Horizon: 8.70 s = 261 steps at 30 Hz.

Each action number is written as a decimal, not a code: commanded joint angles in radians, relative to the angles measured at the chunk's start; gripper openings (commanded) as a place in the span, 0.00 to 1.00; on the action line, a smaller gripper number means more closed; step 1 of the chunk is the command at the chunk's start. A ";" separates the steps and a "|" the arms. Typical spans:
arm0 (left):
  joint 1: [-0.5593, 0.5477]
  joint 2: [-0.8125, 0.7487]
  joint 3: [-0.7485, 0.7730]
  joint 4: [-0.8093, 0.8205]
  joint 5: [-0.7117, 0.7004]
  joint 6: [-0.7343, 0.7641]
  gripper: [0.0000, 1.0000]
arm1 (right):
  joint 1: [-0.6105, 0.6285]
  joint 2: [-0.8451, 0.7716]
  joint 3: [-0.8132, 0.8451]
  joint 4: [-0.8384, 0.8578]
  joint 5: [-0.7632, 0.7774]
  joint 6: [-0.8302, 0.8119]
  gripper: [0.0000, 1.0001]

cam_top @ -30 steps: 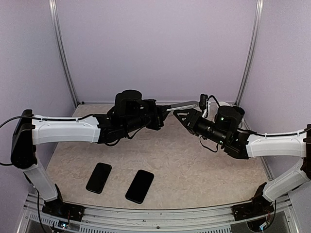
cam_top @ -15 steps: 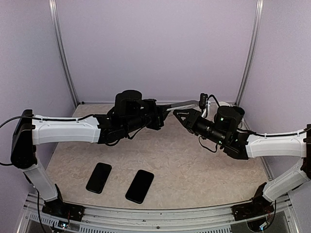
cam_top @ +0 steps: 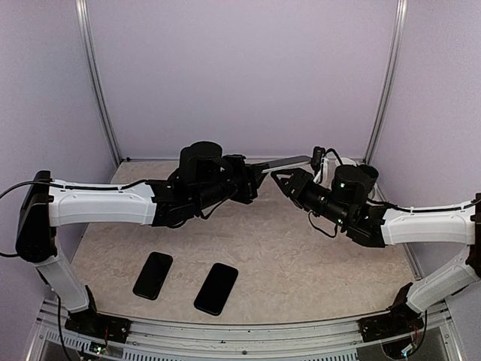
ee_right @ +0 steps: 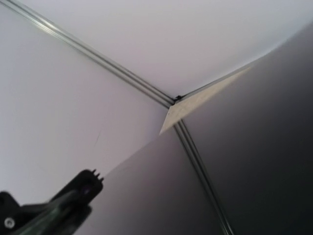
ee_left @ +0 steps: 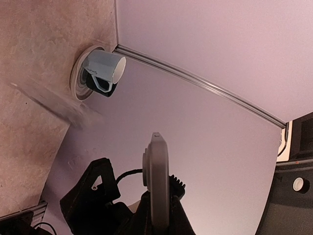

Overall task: Take the phone out of the phone case
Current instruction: Remove the phone case from the phone, then place the phone at the center of the board, then pick up the phone with the phone case from the center of the board, then pass from the left arm to the right

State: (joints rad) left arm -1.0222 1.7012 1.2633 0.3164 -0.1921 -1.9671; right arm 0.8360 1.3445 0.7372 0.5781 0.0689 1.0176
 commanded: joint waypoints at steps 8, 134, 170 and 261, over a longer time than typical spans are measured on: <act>-0.029 -0.017 0.010 0.079 0.020 0.021 0.00 | -0.003 -0.032 0.012 0.015 0.068 0.011 0.51; -0.296 -0.439 -0.498 -0.866 -0.297 1.073 0.99 | -0.009 -0.551 -0.150 -0.838 -0.067 -0.290 0.99; -0.398 0.091 -0.354 -0.860 -0.173 0.998 0.74 | -0.010 -0.565 -0.205 -0.827 -0.148 -0.280 0.99; -0.387 0.004 -0.161 -0.376 0.021 1.758 0.62 | -0.056 -0.460 -0.464 -0.319 -0.703 0.219 0.00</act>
State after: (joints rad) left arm -1.3975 1.6920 1.0527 -0.0948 -0.1574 -0.2188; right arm 0.7925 0.9302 0.2871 0.2478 -0.6018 1.2503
